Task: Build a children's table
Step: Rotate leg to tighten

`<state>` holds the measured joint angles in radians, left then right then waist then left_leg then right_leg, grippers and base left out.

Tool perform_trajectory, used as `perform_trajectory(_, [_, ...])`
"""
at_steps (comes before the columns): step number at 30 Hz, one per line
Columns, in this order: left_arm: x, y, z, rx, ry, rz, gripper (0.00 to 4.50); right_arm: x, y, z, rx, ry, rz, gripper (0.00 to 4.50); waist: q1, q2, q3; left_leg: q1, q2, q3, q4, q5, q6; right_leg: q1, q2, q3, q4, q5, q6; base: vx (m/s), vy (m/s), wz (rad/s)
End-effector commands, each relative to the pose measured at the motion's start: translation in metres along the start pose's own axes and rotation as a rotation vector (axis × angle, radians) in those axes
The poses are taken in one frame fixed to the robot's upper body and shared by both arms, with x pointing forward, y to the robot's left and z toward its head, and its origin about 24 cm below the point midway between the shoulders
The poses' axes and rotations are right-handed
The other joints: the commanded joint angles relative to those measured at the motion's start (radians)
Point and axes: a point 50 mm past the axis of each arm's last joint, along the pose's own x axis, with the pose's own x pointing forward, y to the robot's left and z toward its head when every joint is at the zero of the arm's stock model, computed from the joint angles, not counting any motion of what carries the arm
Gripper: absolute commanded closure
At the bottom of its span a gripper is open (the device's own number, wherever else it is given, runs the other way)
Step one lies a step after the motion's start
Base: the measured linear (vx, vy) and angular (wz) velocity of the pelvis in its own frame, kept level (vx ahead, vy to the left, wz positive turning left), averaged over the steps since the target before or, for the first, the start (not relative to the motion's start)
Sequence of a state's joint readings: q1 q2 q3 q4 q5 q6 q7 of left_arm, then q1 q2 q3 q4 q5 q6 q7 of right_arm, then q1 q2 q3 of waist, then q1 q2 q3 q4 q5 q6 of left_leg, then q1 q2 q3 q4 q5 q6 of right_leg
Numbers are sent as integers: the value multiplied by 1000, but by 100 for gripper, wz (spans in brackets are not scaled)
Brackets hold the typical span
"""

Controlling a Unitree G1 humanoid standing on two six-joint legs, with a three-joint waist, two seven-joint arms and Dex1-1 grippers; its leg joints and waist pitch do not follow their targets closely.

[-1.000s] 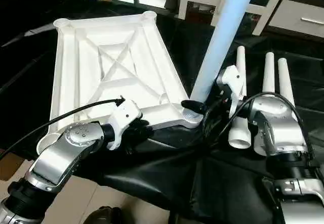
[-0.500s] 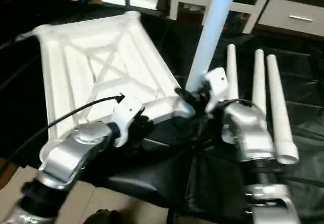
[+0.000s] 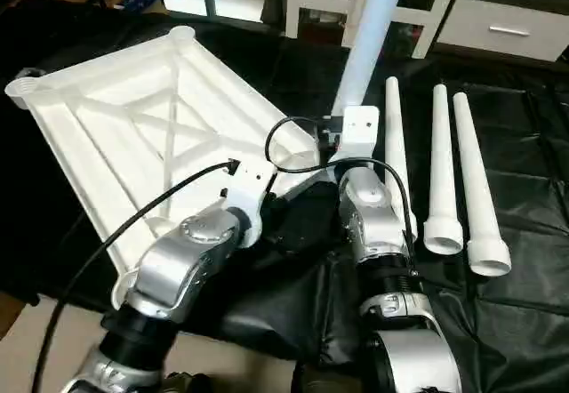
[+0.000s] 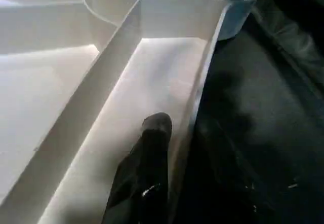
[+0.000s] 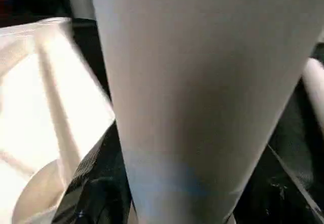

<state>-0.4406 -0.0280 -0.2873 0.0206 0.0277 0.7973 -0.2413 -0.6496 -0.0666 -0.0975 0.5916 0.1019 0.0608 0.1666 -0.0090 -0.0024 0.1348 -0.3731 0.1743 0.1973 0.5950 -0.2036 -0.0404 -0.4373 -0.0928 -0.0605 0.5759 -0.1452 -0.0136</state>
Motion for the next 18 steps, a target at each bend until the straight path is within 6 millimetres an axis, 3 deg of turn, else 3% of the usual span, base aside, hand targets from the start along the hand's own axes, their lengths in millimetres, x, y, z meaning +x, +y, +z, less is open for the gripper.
perform_trajectory(1, [1, -9, -1, 33, -26, -89, 398, -2, 25, -7, -1, 17, 174, 256, 7, -7, -62, 5, 40, -23, -83, -253, 73, 45, -48, 37, -81, -371, -155, 0, 0, 0])
perform_trajectory(4, [-11, 1, -9, 94, -34, -194, 399, -14, 12, 5, -44, -22, 294, 187, 16, -8, -65, 5, 45, -22, -82, -196, 93, 52, -47, 40, -69, -290, -180, 0, 0, 0])
perform_trajectory(6, [-19, 8, -17, 113, -4, -242, 399, -23, 3, 12, -58, -26, 364, 185, 22, -3, -66, 5, 45, -20, -78, -127, 125, 56, -46, 40, -57, -204, -217, 0, 0, 0])
perform_trajectory(8, [-25, 13, -21, 138, 11, -271, 399, -30, -4, 18, -84, -30, 425, 155, 22, -1, -68, 6, 49, -19, -74, -71, 145, 56, -44, 40, -45, -126, -257, 51, -11, 0])
perform_trajectory(10, [-32, 20, -28, 164, 39, -312, 399, -41, -17, 26, -136, -33, 500, 149, 25, -2, -72, 12, 50, -16, -67, -2, 173, 56, -41, 41, -32, -31, -293, 26, 2, 1])
perform_trajectory(12, [-36, 24, -31, 178, 56, -332, 399, -48, -26, 32, -163, -33, 543, 146, 34, 0, -74, 12, 49, -16, -59, 85, 228, 57, -39, 42, -20, 59, -320, 0, 0, 0])
perform_trajectory(14, [-38, 28, -33, 187, 66, -337, 399, -54, -34, 37, -186, -30, 579, 146, 40, -1, -72, 11, 51, -14, -55, 87, 250, 55, -43, 42, -20, 44, -328, 0, 0, 0])
perform_trajectory(18, [-41, 36, -35, 204, 76, -339, 399, -66, -45, 44, -183, -13, 645, 146, 45, -4, -66, 9, 54, -15, -62, 4, 220, 56, -45, 42, -33, -94, -309, 0, 0, 0])
